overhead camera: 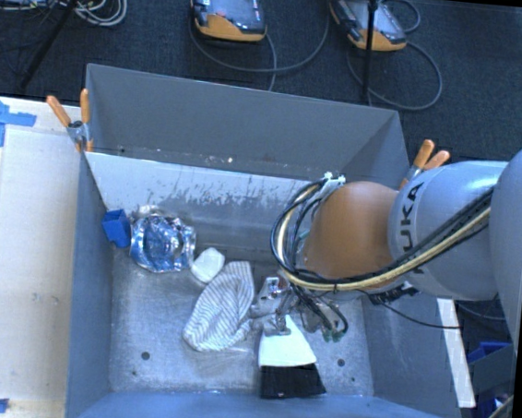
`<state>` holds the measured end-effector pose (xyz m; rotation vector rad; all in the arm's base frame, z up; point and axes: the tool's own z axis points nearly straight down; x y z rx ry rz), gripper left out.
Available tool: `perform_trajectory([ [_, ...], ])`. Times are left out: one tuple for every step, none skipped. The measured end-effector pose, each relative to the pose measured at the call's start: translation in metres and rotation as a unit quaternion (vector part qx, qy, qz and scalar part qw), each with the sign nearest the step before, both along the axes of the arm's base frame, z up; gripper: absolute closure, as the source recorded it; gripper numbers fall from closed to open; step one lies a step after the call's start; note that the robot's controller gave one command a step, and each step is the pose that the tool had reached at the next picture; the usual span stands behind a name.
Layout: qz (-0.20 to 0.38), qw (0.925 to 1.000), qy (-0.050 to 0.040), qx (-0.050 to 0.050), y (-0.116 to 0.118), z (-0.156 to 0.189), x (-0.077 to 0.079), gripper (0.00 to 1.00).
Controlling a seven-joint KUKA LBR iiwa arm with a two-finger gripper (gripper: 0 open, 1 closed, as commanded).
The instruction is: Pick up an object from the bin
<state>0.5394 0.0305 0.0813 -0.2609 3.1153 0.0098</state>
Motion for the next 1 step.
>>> perform_trajectory([
  [0.019,0.9998,0.0103,-0.004,0.0057,0.0354,-0.008,1.0],
])
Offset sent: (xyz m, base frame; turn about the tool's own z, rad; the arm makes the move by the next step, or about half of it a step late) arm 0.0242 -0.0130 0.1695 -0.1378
